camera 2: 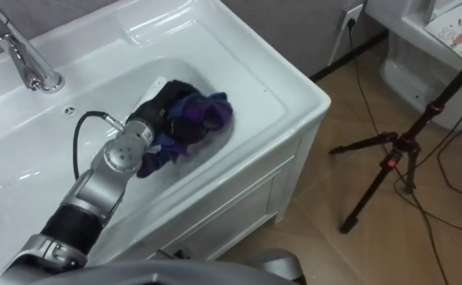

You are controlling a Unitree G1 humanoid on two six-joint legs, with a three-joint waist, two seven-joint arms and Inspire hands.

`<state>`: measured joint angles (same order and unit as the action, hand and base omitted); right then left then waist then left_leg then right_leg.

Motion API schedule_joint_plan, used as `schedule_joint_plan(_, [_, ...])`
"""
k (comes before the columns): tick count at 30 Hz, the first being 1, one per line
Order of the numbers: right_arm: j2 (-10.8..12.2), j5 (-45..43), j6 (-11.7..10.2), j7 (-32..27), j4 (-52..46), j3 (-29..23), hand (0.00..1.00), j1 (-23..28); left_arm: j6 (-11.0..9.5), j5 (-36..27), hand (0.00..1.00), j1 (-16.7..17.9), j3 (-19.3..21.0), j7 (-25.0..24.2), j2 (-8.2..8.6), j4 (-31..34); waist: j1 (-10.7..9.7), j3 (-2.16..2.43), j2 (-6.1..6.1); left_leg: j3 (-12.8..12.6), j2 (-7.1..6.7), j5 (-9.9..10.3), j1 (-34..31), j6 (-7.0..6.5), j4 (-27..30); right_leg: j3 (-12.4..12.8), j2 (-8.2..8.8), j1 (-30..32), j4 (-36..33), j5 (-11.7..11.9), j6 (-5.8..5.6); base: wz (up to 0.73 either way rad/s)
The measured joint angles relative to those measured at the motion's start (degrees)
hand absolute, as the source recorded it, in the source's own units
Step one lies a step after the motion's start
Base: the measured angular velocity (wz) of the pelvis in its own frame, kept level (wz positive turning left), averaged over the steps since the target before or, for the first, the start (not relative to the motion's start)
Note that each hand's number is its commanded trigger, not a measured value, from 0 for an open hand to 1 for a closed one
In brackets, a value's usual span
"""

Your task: Wipe basin

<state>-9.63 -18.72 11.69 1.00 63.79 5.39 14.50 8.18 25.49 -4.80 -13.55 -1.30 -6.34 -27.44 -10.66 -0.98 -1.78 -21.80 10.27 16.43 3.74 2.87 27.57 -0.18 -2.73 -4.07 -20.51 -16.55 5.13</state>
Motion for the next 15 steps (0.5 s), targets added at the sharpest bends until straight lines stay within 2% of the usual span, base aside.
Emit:
schedule_joint_plan(3, [-0.1, -1.7, 0.2, 0.5, -0.8, -0.5, 0.00, 0.4, -2.3, 0.1, 1.00, 2.0, 4.6, 1.8, -0.01, -3.9, 1.8, 0.19, -0.60, 0.4, 0.10, 0.0, 0.0, 0.01, 0.4, 0.0, -0.12, -0.6, 0.1, 0.0, 0.13, 0.01])
schedule_joint_plan(7, [0.2, -2.3, 0.1, 0.3, -2.8, -2.7, 0.00, 0.7, -4.0, 0.1, 1.00, 2.4, 7.4, 4.4, -0.45, -8.0, 3.1, 0.46, -0.85, 0.4, 0.02, 0.0, 0.9, 0.02, -0.6, -0.9, -0.31, -1.6, 0.9, 0.2, 0.42, 0.07])
schedule_joint_plan(8, [0.5, -2.4, 0.3, 0.3, -3.1, -3.3, 0.00, 0.5, -5.1, 0.1, 1.00, 2.8, 9.0, 5.3, -0.96, -9.4, 3.5, 0.69, -0.86, 0.6, 0.02, 0.0, 1.1, 0.03, -0.8, -1.0, -0.47, -1.8, 0.8, 0.2, 0.56, 0.00])
schedule_joint_plan(10, [0.6, -2.6, 0.5, 0.2, -3.9, -3.3, 0.00, 0.5, -6.3, 0.1, 1.00, 3.4, 11.6, 7.4, -1.80, -11.3, 4.9, 0.76, -0.87, 1.8, 0.06, 0.0, 1.1, 0.04, -0.9, -0.9, -0.84, -1.9, 0.9, 0.3, 0.91, -0.02])
schedule_joint_plan(13, [0.8, -4.4, 0.5, 0.2, -4.3, -4.5, 0.00, 0.4, -6.7, 0.7, 1.00, 5.3, 15.7, 11.9, -4.40, -12.4, 6.0, 0.97, -0.85, 3.8, 0.06, 0.0, 0.8, 0.20, -1.3, -1.4, -1.39, -1.9, 1.2, 0.5, 1.38, 0.09])
schedule_joint_plan(15, [0.7, -4.6, 0.7, -0.4, -4.4, -4.6, 0.00, 0.4, -6.8, 3.1, 1.00, 5.4, 17.3, 14.3, -5.87, -13.9, 6.5, 1.47, -0.62, 4.5, 0.08, -0.3, 0.5, 0.82, -1.4, -1.7, -1.49, -2.0, 1.7, 0.7, 1.62, 0.08])
